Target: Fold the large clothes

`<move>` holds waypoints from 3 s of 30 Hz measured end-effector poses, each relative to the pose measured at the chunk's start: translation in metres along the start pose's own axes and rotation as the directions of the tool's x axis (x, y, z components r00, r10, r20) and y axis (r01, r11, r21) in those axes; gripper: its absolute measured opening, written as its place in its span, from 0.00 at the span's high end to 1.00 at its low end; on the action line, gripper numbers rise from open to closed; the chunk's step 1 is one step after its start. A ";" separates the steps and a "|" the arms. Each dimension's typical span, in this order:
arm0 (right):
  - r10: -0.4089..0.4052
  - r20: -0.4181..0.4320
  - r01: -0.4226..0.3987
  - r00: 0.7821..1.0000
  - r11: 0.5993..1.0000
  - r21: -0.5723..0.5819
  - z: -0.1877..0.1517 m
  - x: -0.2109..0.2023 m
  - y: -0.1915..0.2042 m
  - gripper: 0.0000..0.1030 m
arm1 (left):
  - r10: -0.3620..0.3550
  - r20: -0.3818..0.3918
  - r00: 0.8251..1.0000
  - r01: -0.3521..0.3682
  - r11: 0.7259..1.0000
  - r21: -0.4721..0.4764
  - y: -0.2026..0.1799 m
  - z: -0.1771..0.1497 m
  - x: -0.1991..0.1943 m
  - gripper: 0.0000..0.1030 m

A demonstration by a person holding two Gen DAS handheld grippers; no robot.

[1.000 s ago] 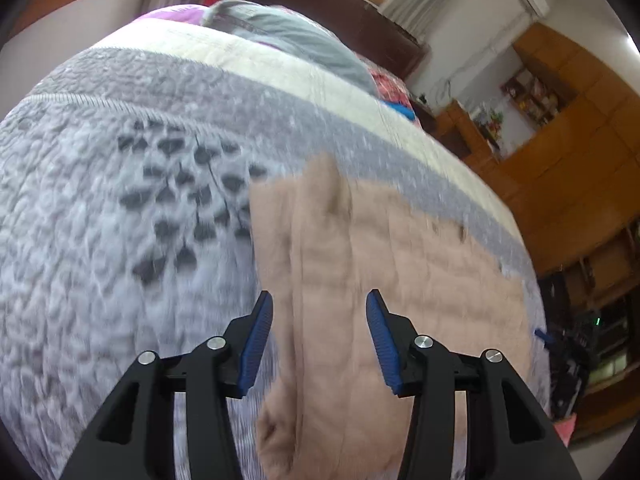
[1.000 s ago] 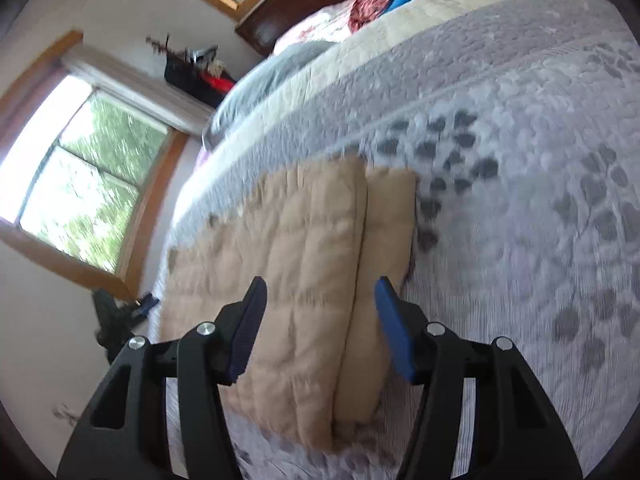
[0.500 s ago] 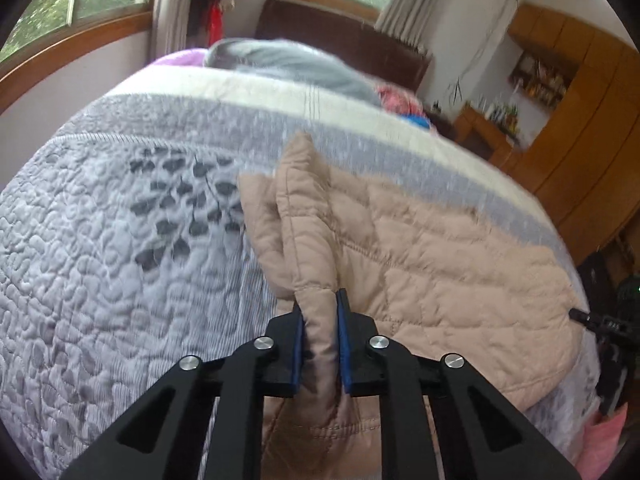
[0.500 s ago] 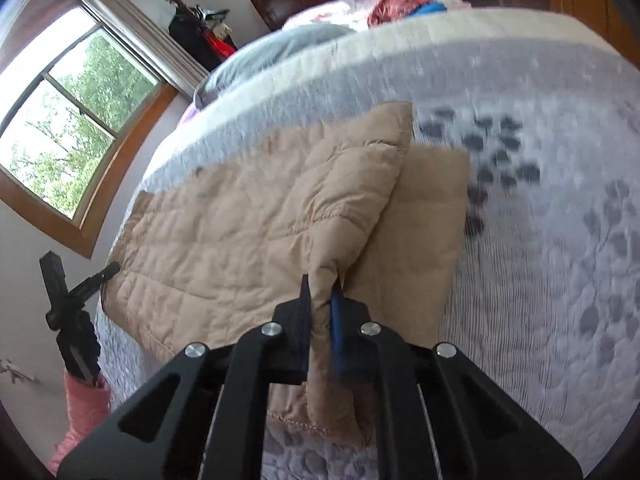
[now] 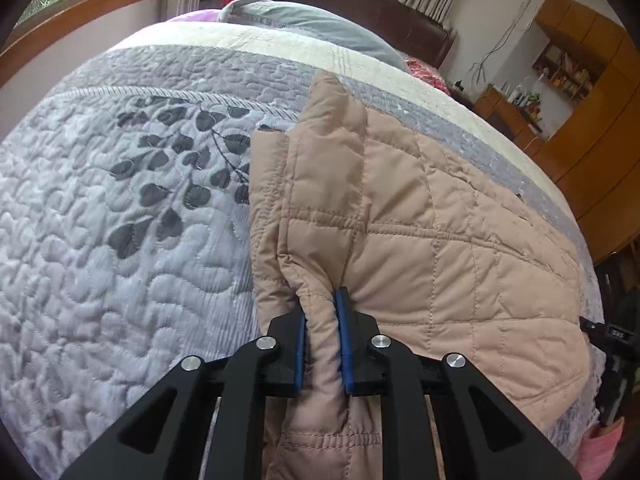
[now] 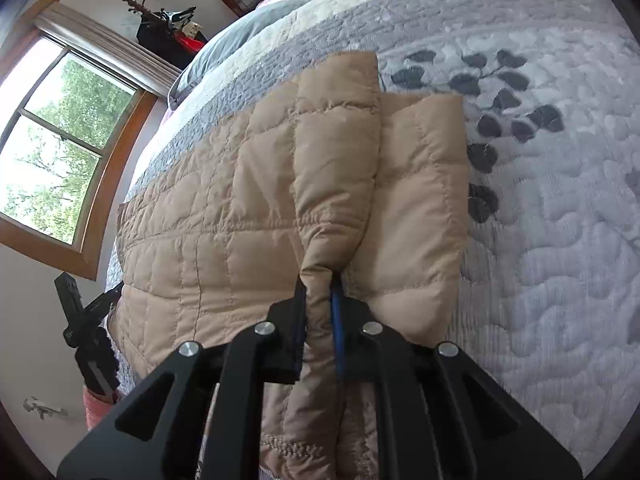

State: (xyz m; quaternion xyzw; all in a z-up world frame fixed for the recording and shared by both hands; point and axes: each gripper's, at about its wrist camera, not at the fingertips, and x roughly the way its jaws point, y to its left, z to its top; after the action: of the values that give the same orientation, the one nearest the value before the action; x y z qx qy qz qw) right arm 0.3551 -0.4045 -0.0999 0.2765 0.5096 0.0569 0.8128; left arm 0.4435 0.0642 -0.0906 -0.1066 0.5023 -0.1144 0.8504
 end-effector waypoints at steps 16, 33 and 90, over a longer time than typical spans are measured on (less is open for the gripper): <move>-0.146 0.068 0.158 0.987 0.959 -0.236 -0.079 -0.020 0.135 0.78 | 0.062 0.149 0.987 -0.101 0.958 0.269 -0.124 -0.074 -0.070 0.76; -0.272 0.040 0.274 0.962 0.937 -0.216 -0.094 0.052 0.138 0.84 | 0.088 0.070 0.994 -0.105 0.949 0.299 -0.143 -0.111 -0.008 0.75; 0.137 -0.013 -0.136 0.991 0.989 0.058 0.024 0.031 -0.004 0.44 | -0.368 -0.115 0.923 0.354 0.927 -0.125 0.020 0.030 0.045 0.38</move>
State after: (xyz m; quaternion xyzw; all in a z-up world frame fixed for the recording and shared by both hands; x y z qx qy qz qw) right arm 0.3894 -0.4052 -0.1192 0.3333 0.4979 0.1000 0.7944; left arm 0.4932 0.0715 -0.1198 -0.2327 0.5361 -0.2504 0.7719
